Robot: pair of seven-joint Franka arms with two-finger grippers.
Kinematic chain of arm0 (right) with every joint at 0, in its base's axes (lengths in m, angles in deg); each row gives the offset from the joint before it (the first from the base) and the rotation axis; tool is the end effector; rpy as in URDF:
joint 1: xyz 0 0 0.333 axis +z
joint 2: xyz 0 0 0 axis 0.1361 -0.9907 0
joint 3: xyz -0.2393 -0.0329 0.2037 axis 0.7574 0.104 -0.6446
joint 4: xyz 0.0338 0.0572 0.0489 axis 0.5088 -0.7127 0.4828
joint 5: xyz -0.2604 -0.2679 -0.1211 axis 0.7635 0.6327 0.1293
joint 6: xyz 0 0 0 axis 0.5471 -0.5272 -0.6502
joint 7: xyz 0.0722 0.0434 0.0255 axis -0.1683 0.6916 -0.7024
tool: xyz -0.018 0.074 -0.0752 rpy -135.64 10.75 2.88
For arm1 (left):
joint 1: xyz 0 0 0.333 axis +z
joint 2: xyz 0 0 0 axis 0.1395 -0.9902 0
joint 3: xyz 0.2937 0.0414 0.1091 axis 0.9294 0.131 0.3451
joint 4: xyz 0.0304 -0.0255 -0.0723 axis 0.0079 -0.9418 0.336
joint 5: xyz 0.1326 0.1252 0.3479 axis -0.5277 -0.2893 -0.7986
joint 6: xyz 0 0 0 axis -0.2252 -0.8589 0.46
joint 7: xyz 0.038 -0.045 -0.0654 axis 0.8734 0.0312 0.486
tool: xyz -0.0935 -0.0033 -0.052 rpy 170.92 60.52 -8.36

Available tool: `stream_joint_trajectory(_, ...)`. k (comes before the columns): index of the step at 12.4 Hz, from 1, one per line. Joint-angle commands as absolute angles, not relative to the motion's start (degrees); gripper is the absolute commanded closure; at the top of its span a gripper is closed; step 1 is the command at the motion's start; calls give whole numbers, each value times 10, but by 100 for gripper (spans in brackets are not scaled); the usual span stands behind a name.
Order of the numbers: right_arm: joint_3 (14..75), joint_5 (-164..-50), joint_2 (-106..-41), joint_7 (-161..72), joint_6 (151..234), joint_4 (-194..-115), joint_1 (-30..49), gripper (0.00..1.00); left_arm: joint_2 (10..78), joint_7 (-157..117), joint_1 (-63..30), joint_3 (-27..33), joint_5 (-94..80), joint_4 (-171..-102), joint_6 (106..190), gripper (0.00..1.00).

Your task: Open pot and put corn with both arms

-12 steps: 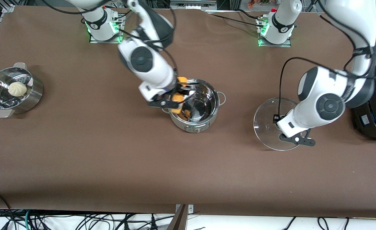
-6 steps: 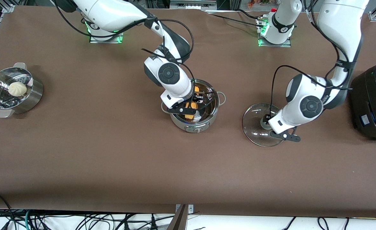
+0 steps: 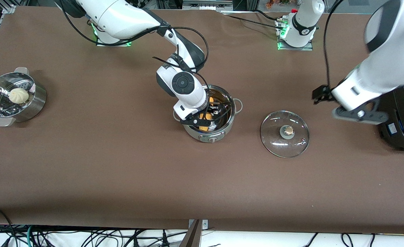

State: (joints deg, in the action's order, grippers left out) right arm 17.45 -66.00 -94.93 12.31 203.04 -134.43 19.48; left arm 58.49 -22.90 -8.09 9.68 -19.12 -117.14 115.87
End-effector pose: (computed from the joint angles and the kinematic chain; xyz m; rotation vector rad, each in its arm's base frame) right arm 0.5342 0.5147 0.2787 -2.9372 0.1743 0.1451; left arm 0.5946 -0.1009 0.5809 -3.0969 0.2013 0.1789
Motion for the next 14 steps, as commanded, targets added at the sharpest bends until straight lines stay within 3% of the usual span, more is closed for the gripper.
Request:
stream_joint_trajectory(1, 170, -649, -905, 121, 1949, -1316, 199, 0, 556, -227, -56, 97, -183, -1108, 1116, 0)
stream_joint_trajectory(3, 177, -647, -864, 112, 1814, -1268, 187, 0, 584, -219, -71, 137, -177, -1131, 1156, 0)
stream_joint_trajectory(4, 192, -641, -839, 72, 1755, -1259, 160, 0, 613, -217, -81, 137, -176, -1174, 1182, 0)
stream_joint_trajectory(7, 234, -649, -750, -200, 1651, -1259, 15, 0, 706, -207, -66, 140, -146, -1309, 1229, 0)
stream_joint_trajectory(10, 246, -655, -724, -350, 1571, -1259, -114, 0, 703, -202, -54, 139, -133, -1303, 1226, 0)
stream_joint_trajectory(14, 292, -645, -703, -351, 1573, -1252, -127, 0, 701, -158, -60, 132, -141, -1299, 1219, 0)
